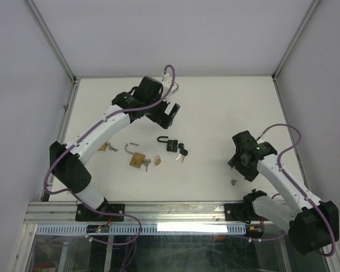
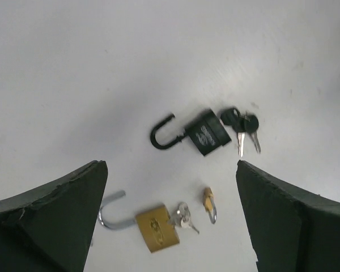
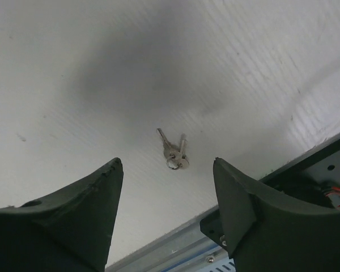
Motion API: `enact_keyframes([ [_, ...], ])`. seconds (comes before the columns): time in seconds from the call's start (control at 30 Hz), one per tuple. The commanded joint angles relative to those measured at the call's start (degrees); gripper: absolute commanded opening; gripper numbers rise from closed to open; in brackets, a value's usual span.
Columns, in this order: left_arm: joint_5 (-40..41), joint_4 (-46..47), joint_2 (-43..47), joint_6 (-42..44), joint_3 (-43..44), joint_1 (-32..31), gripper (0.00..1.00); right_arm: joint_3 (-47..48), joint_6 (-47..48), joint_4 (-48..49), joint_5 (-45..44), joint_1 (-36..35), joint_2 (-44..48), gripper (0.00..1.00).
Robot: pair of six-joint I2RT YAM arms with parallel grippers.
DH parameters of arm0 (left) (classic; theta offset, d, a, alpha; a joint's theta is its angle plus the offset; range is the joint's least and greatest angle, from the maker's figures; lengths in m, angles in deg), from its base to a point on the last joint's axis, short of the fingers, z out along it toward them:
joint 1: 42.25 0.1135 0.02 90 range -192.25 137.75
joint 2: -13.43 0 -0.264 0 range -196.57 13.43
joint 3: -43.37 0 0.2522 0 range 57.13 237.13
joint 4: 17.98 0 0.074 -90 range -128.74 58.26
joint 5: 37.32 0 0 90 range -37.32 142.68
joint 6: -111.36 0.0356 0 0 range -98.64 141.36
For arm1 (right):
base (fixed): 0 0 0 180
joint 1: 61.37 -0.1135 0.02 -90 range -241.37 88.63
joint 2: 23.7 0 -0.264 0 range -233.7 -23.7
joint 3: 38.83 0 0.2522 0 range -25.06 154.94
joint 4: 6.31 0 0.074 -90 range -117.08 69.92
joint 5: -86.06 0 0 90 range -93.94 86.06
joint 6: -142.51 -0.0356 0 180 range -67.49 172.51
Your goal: Unlock with the key
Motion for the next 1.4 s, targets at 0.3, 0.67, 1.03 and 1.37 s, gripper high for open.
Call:
enact_keyframes([
  [0.3, -5.5, 21.2, 11.6, -6.6, -9.2, 2.0, 0.99, -9.1, -22.3, 8.7, 11.0, 0.2, -7.4, 0.61],
  [0.67, -5.1, 24.4, 16.1, -6.1, -11.7, 3.1, 0.99, -9.2, -16.5, 15.4, 8.6, 0.2, -15.8, 0.23],
  [1.03, -5.8, 27.3, 16.5, -7.9, -13.3, 3.2, 0.99, 8.0, 9.7, 25.0, 16.7, -11.1, -40.0, 0.00],
  [1.37, -3.6, 27.3, 17.1, -6.7, -13.9, 3.3, 0.99, 18.4, 17.7, 24.6, 29.7, -28.7, -49.1, 0.00],
])
